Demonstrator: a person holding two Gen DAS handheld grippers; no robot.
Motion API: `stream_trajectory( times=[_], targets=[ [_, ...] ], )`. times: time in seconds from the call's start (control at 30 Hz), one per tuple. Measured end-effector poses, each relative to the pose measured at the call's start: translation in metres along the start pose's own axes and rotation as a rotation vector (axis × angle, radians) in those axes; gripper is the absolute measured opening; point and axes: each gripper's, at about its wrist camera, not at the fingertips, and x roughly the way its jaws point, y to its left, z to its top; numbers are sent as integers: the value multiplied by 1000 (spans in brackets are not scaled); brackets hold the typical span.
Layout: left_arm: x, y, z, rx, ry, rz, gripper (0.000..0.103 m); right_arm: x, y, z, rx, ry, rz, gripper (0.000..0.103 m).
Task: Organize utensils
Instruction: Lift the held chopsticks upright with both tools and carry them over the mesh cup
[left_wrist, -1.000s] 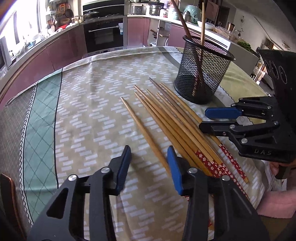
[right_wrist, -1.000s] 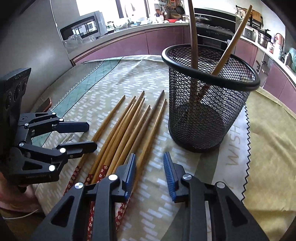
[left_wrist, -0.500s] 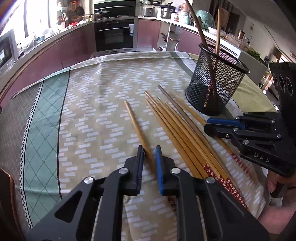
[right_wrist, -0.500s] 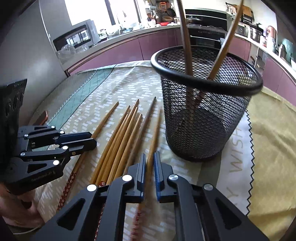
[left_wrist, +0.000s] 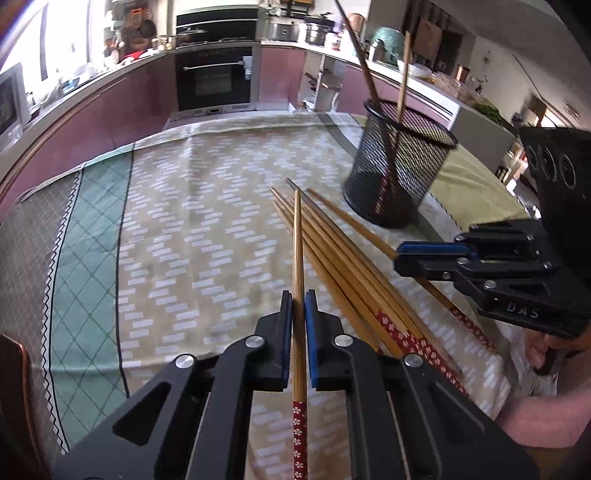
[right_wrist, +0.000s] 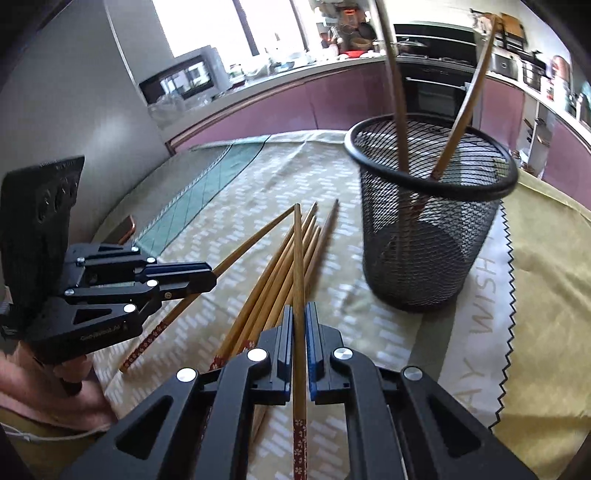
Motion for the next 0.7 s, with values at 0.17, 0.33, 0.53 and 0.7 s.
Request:
stream_trajectory(
  times=[0.17, 0.33, 0.53, 0.7],
  targets=[
    [9, -4, -3, 31, 31, -4, 8, 9, 3, 1, -29, 39, -15, 6],
    [18, -2, 0, 44, 45, -14, 10, 14, -1, 10, -31, 50, -28, 12],
    [26, -6, 11, 73, 51, -9, 10, 16, -7, 12, -13, 52, 8, 7],
    [25, -5, 13, 39, 49, -19, 7, 7, -5, 10, -8, 21, 9, 6]
  ],
)
